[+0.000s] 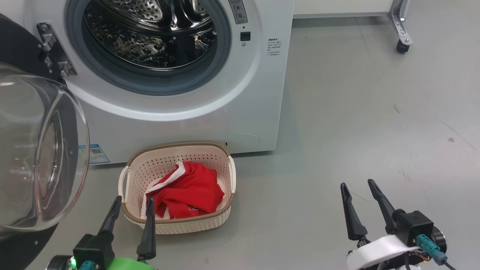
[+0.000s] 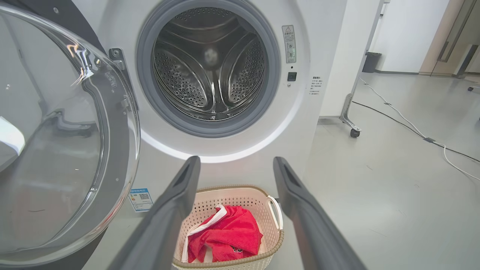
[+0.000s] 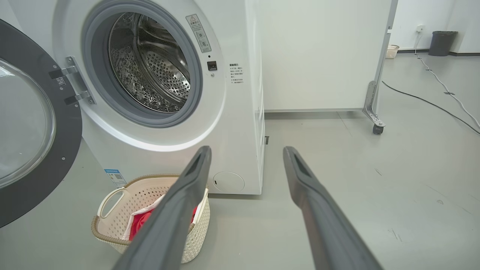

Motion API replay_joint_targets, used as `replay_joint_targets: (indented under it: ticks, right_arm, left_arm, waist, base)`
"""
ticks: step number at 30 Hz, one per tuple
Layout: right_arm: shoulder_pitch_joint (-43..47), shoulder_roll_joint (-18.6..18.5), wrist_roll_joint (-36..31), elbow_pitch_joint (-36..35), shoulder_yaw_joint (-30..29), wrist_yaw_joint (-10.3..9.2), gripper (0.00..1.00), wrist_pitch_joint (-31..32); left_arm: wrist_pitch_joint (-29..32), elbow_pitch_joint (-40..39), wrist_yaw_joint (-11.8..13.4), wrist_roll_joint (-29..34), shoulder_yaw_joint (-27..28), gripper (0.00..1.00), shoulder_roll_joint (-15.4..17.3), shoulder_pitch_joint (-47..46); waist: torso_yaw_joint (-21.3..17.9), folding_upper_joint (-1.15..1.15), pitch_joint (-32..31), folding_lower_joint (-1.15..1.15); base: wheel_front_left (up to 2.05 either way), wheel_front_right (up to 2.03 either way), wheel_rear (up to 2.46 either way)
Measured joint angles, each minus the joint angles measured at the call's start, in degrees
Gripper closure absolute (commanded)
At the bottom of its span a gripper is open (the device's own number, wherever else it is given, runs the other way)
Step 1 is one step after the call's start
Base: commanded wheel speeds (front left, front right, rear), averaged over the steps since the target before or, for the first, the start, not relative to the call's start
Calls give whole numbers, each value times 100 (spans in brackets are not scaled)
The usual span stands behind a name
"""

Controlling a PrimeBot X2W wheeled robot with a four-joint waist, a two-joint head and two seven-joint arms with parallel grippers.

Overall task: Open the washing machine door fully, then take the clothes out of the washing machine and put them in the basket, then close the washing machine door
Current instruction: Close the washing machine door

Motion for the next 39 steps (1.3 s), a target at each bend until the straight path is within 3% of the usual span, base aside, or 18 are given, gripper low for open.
replay_joint_targets:
  ticks: [20, 39]
  right_arm:
    - [12, 1, -21, -8, -162, -45, 0, 0]
    - [34, -13, -68, -36, -129, 18, 0, 0]
  left_arm:
    - [54, -27, 22, 44, -111, 0, 0, 8]
    - [-12, -26, 23, 34, -58, 0, -12, 5]
  waist:
    - [216, 0, -12, 0]
    - [1359, 0, -58, 0]
  base:
    - [-1, 1, 0]
    - [0, 0, 0]
